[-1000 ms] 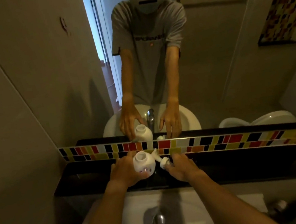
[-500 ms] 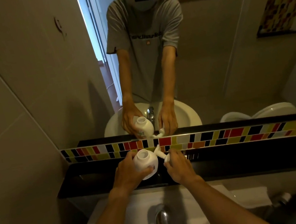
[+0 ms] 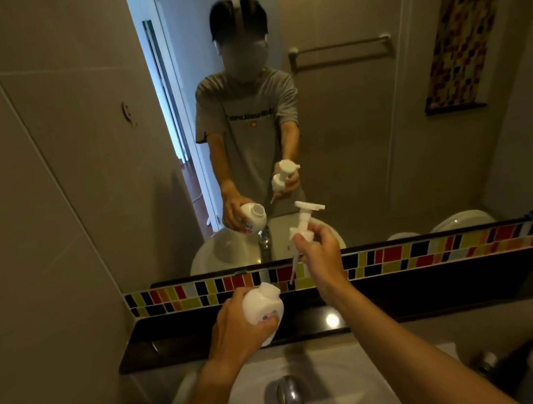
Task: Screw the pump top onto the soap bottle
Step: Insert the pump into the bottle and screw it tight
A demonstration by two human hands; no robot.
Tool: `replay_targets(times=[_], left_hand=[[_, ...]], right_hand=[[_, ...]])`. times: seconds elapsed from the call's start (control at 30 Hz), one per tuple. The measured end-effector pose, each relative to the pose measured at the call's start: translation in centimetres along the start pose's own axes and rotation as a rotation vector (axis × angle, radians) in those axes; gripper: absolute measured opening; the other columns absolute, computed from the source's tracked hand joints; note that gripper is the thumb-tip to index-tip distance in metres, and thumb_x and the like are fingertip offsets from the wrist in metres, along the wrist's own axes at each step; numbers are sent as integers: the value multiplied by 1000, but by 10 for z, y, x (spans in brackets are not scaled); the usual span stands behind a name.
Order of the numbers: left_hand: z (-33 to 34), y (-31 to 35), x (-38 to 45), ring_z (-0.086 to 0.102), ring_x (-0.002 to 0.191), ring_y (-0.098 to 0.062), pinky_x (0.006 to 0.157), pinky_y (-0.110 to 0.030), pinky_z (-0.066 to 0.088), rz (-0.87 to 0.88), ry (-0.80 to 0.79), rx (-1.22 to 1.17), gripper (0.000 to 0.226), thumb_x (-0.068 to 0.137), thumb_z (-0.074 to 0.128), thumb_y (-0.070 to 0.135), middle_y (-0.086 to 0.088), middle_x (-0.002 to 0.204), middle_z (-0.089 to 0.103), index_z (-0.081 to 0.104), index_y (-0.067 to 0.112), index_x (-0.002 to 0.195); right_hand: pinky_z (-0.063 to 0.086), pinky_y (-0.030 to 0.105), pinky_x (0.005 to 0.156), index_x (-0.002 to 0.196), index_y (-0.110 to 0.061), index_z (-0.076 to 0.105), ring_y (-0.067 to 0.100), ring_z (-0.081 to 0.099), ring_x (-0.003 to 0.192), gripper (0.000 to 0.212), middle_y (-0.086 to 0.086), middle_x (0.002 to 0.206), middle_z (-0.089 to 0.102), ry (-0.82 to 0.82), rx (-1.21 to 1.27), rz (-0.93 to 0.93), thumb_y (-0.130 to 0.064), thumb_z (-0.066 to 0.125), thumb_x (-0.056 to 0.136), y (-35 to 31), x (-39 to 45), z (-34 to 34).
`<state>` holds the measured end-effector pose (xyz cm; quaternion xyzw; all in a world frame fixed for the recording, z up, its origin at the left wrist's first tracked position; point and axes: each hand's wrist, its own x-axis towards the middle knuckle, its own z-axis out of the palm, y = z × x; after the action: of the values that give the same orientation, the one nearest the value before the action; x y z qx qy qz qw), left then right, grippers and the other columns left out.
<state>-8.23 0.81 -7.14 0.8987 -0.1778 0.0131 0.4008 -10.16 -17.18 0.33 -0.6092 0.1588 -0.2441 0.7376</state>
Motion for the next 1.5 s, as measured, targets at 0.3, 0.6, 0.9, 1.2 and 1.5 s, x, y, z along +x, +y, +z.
replay_targets(times=[0.3,0.6,0.9,1.2,1.5], left_hand=[[1,28,-16,63,98,-16,78,-37,63,88,-25,-38,73,59,77,59,3,115,60,47,35,121],[5,57,-20,64,90,-5,67,-13,55,154,31,-221,61,58,79,57,13,107,61,47,43,108],[7,69,-17,62,88,-4,63,-10,49,86,81,-322,56,63,85,44,21,98,57,49,41,106],[-4,72,-15,72,80,-8,54,-12,55,26,-91,-451,45,67,86,31,10,97,67,55,38,99],[-2,74,-14,68,82,-4,50,-8,51,30,-50,-385,46,63,86,39,15,95,65,52,43,95]], right_hand=[[58,47,90,118,-20,55,33,66,107,24,12,115,63,63,138,-7,-11,57,96,-11,-33,-6],[56,28,61,123,-20,54,22,67,85,28,8,102,65,-13,132,62,-12,56,97,-1,-55,-4],[57,27,62,122,-15,55,30,68,99,30,15,115,66,-163,13,132,-17,62,93,-7,-67,-15],[56,35,70,94,-9,70,26,67,80,21,15,90,69,-290,236,266,-15,54,82,-21,-54,-31],[60,29,66,106,-12,68,23,78,82,37,9,92,79,-262,-86,216,-36,77,80,-24,-55,-24]])
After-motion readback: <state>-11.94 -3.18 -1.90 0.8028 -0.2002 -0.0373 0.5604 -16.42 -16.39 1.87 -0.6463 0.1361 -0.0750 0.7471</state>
